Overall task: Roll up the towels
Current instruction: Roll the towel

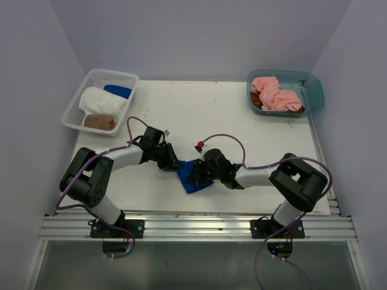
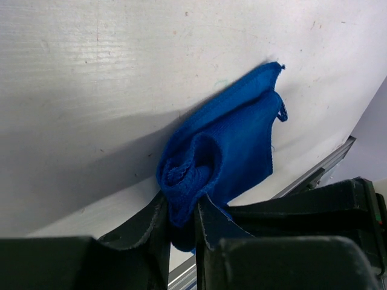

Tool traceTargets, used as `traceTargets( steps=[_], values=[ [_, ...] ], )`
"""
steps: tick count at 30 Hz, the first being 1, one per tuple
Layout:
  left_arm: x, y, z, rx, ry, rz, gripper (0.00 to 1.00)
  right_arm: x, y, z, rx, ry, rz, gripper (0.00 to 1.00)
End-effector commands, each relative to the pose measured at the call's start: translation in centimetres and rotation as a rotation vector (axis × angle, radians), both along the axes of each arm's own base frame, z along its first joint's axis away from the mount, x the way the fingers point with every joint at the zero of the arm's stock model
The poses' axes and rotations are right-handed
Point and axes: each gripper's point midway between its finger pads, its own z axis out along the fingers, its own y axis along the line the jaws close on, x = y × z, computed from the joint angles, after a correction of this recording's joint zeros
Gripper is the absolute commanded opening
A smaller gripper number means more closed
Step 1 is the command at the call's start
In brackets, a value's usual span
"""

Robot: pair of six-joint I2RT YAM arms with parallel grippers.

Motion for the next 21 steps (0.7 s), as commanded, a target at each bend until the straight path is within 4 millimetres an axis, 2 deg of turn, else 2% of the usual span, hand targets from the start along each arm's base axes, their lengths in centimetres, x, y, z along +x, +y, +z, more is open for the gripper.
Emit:
traceTargets(
  steps=[1,2,3,4,5,6,7,9,13,15,21],
  values=[
    [1.0,0.2,2.1,0.010,-0.061,0.023,0.17,0.5,-0.5,1.7,-0.080,-0.085,0.017,0.15],
    [0.9,0.3,2.3,0.008,-0.063,0.027,0.16,0.2,-0.3,2.2,-0.097,-0.114,0.031,0.27],
    [0.6,0.3,2.3,0.004,-0.061,0.034,0.15,0.3,-1.2,1.8,-0.177,-0.148,0.028,0.33],
    [0.5,0.4,2.4,0.004,-0.059,0.038,0.15,0.8,-0.5,3.3,-0.187,-0.193,0.025,0.39],
    [0.4,0.4,2.5,0.001,-0.056,0.041,0.15,-0.3,-0.5,3.2,-0.242,-0.216,0.072,0.48],
    [0.3,0.5,2.5,0.001,-0.053,0.044,0.15,0.1,-0.8,3.4,-0.296,-0.254,0.055,0.52],
    [0.2,0.6,2.4,0.002,-0.050,0.046,0.15,0.2,-0.1,4.4,-0.301,-0.286,0.059,0.56],
    [0.0,0.5,2.3,0.000,-0.041,0.043,0.15,-0.4,0.0,4.5,-0.356,-0.315,0.079,0.58],
    [-0.2,0.5,2.0,0.000,-0.031,0.043,0.15,1.1,0.3,5.4,-0.428,-0.386,0.039,0.61],
    [-0.4,0.6,2.0,-0.001,-0.027,0.045,0.15,1.3,0.4,4.9,-0.467,-0.401,0.055,0.61],
    [-0.6,0.7,1.8,0.005,-0.021,0.048,0.15,2.2,2.3,4.8,-0.482,-0.440,0.082,0.60]
  ],
)
